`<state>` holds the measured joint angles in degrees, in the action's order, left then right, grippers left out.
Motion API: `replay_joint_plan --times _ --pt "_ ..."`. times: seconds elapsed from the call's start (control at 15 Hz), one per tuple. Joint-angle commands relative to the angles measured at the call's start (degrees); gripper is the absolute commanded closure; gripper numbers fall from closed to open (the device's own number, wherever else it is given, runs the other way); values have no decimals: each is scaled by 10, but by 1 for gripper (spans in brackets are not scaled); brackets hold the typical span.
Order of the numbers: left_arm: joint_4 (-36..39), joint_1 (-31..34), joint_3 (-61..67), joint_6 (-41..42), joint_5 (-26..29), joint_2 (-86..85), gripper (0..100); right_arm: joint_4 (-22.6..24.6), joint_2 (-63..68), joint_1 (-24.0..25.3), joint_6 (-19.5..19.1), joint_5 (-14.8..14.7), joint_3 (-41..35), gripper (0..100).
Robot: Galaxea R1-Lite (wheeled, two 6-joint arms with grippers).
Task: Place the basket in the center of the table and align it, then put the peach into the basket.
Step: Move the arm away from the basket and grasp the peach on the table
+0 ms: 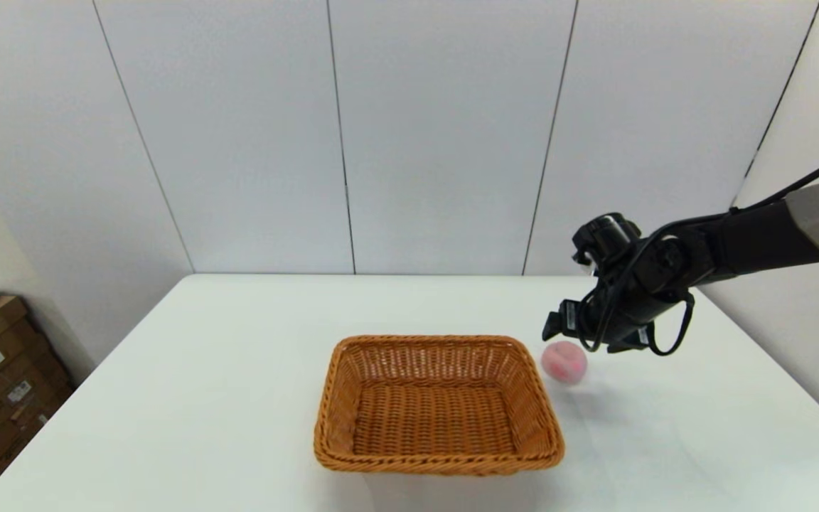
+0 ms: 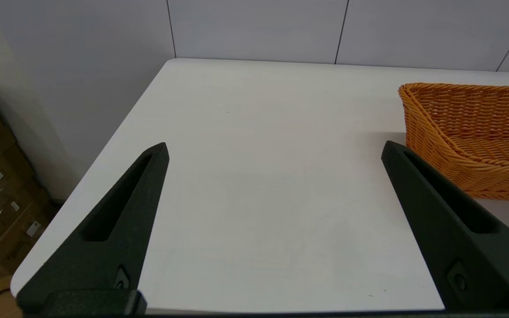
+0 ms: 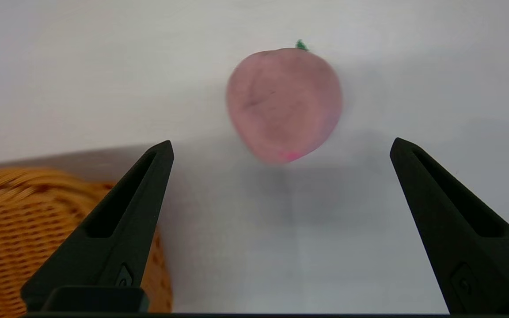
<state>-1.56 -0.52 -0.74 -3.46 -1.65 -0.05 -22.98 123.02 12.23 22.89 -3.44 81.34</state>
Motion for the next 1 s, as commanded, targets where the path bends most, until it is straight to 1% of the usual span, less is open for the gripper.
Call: replay_joint_plan --times 0.07,0.47,0.53,1.0 --pt "0 0 0 -1 0 0 0 1 42 -12 0 0 1 0" --pt "0 0 0 -1 0 0 0 -1 89 -7 2 3 51 0" --pt "0 0 0 -1 0 0 0 -1 95 -5 1 3 56 100" --pt "0 0 0 1 0 0 0 -3 122 -6 8 8 79 100"
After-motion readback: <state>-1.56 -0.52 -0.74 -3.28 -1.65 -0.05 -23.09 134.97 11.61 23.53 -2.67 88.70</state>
